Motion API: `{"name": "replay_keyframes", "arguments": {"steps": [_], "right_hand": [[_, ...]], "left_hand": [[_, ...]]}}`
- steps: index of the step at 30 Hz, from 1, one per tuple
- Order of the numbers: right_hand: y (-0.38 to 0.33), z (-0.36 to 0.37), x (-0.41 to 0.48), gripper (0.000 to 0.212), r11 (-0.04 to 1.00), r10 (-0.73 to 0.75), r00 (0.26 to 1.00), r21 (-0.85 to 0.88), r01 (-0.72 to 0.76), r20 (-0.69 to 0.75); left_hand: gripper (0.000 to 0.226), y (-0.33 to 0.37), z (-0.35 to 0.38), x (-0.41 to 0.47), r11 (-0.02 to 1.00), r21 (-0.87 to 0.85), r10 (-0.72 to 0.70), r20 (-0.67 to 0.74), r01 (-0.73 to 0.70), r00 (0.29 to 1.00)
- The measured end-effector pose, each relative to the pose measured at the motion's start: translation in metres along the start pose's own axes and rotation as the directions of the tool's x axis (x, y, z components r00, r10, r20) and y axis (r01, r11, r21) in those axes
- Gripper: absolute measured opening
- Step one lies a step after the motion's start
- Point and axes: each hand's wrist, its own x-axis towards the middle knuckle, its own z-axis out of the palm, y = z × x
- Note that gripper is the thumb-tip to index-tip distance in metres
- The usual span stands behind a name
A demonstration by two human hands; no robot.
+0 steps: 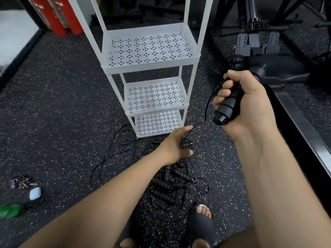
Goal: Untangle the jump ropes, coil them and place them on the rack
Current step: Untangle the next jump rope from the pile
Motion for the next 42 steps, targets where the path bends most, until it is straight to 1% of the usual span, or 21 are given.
{"name": "replay_keyframes", "arguments": {"steps": [2,3,4,5,6,7,9,10,11,14,15,17,20,22,25,28,30,32,35,38,42], "right_hand": [[0.0,0.0,0.0,0.011,1.0,0.0,1.0,0.019,0.0,-0.002],[0.0,-0.001,-0.001,0.011,1.0,0.002,1.0,0.027,-0.002,-0.001],[-0.001,-0.001,-0.001,0.012,0.999,0.003,1.0,0.033,-0.003,0.001],[-0.002,-0.001,-0.001,0.012,0.999,0.001,1.0,0.033,-0.001,0.005],[-0.002,-0.001,-0.002,0.012,1.0,-0.003,1.0,0.031,0.003,0.01],[-0.003,0.0,-0.002,0.013,0.999,-0.009,1.0,0.031,0.008,0.014],[-0.005,0.001,-0.004,0.014,0.999,-0.018,1.0,0.035,0.017,0.019],[-0.005,0.002,-0.004,0.015,0.999,-0.022,1.0,0.035,0.021,0.019],[-0.006,0.003,-0.005,0.015,0.999,-0.026,1.0,0.034,0.025,0.017],[-0.005,0.003,-0.004,0.015,0.999,-0.03,0.999,0.039,0.029,0.015],[-0.006,0.002,-0.004,0.014,0.999,-0.033,0.999,0.038,0.032,0.01],[-0.008,-0.001,-0.002,0.013,0.999,-0.046,0.999,0.027,0.046,-0.005],[-0.009,-0.004,-0.001,0.008,0.997,-0.065,0.998,0.027,0.066,-0.007],[-0.008,-0.006,0.001,0.006,0.998,-0.057,0.998,0.025,0.057,-0.002],[0.001,-0.011,0.007,0.017,1.0,-0.017,0.999,0.013,0.018,-0.032],[0.016,-0.019,0.014,0.009,0.999,0.048,0.994,0.013,-0.047,-0.093],[0.026,-0.024,0.017,0.016,0.995,0.101,0.986,0.037,-0.097,-0.135],[0.031,-0.026,0.019,0.017,0.991,0.129,0.978,0.062,-0.12,-0.163],[0.037,-0.026,0.019,0.012,0.994,0.104,0.974,0.038,-0.098,-0.203],[0.042,-0.025,0.016,0.006,0.998,0.052,0.966,-0.019,-0.059,-0.253],[0.048,-0.019,0.009,0.009,0.979,0.013,0.959,-0.19,-0.07,-0.285]], "left_hand": [[0.062,-0.003,0.009,0.006,0.999,0.036,0.037,-0.091,-0.034,0.995],[0.049,-0.007,0.013,0.009,0.999,0.045,0.032,-0.157,-0.026,0.987],[0.041,-0.009,0.016,0.01,0.999,0.044,0.009,-0.211,0.001,0.978],[0.041,-0.012,0.019,0.011,0.999,0.034,-0.018,-0.25,0.028,0.968],[0.048,-0.016,0.021,0.011,0.998,0.012,-0.049,-0.259,0.054,0.965],[0.061,-0.021,0.022,0.012,0.997,-0.002,-0.074,-0.231,0.075,0.97],[0.089,-0.027,0.025,0.01,0.997,0.0,-0.08,-0.092,0.08,0.993],[0.089,-0.03,0.028,0.009,0.997,0.046,-0.067,-0.028,0.068,0.997],[0.08,-0.034,0.031,0.009,0.994,0.1,-0.054,0.009,0.053,0.998],[0.027,-0.044,0.038,0.008,0.976,0.204,-0.082,0.058,0.068,0.995],[0.025,-0.045,0.038,0.006,0.972,0.213,-0.115,0.073,0.098,0.991],[0.031,-0.048,0.035,0.005,0.958,0.249,-0.171,0.11,0.14,0.979],[0.033,-0.047,0.024,0.006,0.922,0.371,-0.162,0.121,0.107,0.979],[0.033,-0.037,0.012,0.005,0.946,0.298,-0.153,0.074,0.124,0.985],[0.029,-0.013,-0.007,0.002,0.982,0.172,-0.079,-0.019,0.081,0.997],[0.024,0.008,-0.025,0.0,0.99,0.138,-0.016,-0.074,0.026,0.997],[0.021,0.02,-0.036,-0.003,0.992,0.123,-0.002,-0.098,0.015,0.995],[0.022,0.033,-0.046,-0.009,0.994,0.112,0.001,-0.11,0.011,0.994],[0.025,0.052,-0.06,-0.02,0.997,0.074,0.042,-0.151,-0.031,0.988],[0.024,0.068,-0.071,-0.029,0.996,-0.055,0.064,-0.2,-0.077,0.978],[0.024,0.087,-0.085,-0.04,0.965,-0.216,0.087,-0.279,-0.151,0.956]]}}
